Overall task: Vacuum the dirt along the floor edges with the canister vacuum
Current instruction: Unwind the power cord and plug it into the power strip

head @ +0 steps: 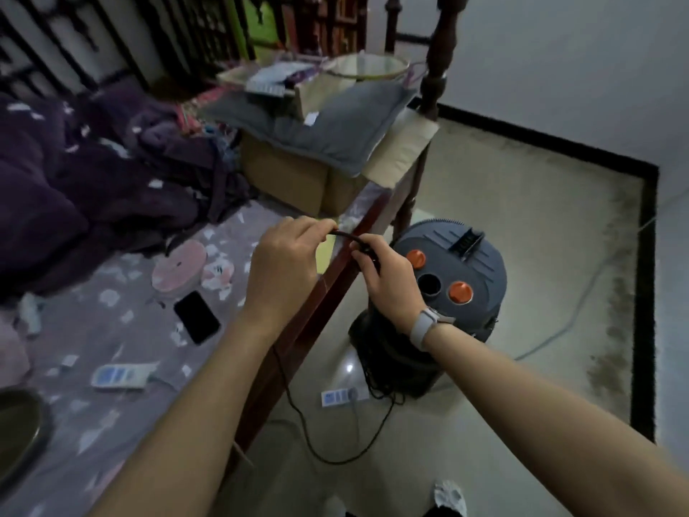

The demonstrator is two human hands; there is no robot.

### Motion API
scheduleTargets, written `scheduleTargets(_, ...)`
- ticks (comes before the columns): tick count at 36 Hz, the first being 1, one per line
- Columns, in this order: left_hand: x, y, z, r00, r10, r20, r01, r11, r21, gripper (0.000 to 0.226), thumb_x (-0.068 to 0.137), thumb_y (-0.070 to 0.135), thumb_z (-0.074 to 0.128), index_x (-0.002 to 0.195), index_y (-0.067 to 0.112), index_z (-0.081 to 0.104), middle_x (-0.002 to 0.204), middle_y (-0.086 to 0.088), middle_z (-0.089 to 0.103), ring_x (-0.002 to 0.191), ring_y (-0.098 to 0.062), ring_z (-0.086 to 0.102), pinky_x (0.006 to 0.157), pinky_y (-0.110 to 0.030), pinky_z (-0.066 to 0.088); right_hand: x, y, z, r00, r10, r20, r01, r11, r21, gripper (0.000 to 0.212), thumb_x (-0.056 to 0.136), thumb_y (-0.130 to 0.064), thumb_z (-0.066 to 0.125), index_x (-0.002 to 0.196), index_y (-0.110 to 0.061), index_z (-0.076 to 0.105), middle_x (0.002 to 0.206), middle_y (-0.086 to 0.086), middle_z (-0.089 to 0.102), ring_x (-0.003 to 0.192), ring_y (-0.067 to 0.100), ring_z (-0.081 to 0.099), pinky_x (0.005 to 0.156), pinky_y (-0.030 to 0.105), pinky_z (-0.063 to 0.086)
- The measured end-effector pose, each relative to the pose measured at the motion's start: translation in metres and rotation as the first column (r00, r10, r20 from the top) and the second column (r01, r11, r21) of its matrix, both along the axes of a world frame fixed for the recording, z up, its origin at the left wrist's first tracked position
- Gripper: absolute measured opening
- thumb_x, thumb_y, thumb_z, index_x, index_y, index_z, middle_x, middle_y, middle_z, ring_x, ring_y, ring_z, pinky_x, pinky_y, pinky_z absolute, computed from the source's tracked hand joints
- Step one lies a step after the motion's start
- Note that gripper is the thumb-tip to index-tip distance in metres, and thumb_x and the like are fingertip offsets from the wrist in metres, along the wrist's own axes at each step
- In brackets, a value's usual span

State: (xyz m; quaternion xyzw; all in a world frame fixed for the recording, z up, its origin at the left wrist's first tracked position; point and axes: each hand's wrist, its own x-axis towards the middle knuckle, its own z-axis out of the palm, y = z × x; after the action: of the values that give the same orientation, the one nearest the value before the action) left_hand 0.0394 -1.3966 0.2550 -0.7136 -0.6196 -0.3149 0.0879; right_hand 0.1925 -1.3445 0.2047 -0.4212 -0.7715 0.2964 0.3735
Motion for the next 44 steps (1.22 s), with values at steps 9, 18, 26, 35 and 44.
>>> scheduleTargets(9,0.002,0.001,-0.007,0.991,-0.031,0.133,0.032,0.999,-0.006,0.030,0.095,0.020,0.045,0.110,0.007,0.067,0.093,-0.007,0.062,0.078,-0.020,0.055,0.063,-0.023,0.039,0.006,0.005,-0.009,0.999,-0.027,-0.047,0.026,1.000,-0.007,0.021,0.096,-0.014,0.056,0.116,-0.008,0.061,0.100,0.006,0.069,0.090,0.021,0.065,0.080,0.032,0.053)
scheduleTargets(18,0.043,-0.053,-0.225,0.873,0.233,0.428,0.045,0.836,-0.547,0.019,0.093,0.009,0.058,0.107,0.006,0.070,0.103,-0.009,0.066,0.094,-0.025,0.063,0.080,-0.027,0.045,0.068,-0.036,-0.207,0.922,0.088,0.376,-0.011,0.979,-0.202,0.023,0.091,-0.019,0.064,0.108,-0.005,0.071,0.101,0.011,0.063,0.097,0.029,0.056,0.081,0.034,0.045)
scheduleTargets(26,0.059,-0.097,-0.451,0.863,0.392,0.319,-0.027,0.666,-0.745,0.025,0.096,0.021,0.054,0.110,0.008,0.070,0.104,-0.014,0.064,0.097,-0.030,0.060,0.082,-0.035,0.045,0.085,-0.078,-0.423,0.833,0.249,0.495,-0.120,0.953,-0.278,0.022,0.087,-0.022,0.064,0.100,-0.008,0.074,0.089,0.012,0.067,0.087,0.036,0.056,0.072,0.046,0.049)
scheduleTargets(35,0.021,-0.104,-0.668,0.910,0.387,0.149,-0.156,0.652,-0.742,0.059,0.088,0.047,0.027,0.110,0.012,0.069,0.104,-0.015,0.068,0.095,-0.034,0.062,0.081,-0.040,0.049,0.039,-0.054,-0.644,0.776,0.395,0.491,-0.222,0.900,-0.375,0.021,0.093,-0.025,0.060,0.104,-0.010,0.071,0.098,0.014,0.065,0.095,0.032,0.058,0.073,0.031,0.037)
scheduleTargets(44,-0.017,-0.099,-0.784,0.814,0.487,0.315,-0.067,0.619,-0.783,0.030,0.100,0.028,0.044,0.125,0.017,0.056,0.096,-0.018,0.070,0.087,-0.036,0.065,0.079,-0.039,0.050,-0.002,-0.011,-0.746,0.891,0.317,0.324,-0.154,0.885,-0.440,0.016,0.087,-0.006,0.067,0.096,0.006,0.072,0.099,0.027,0.064,0.092,0.033,0.061,0.077,0.021,0.035)
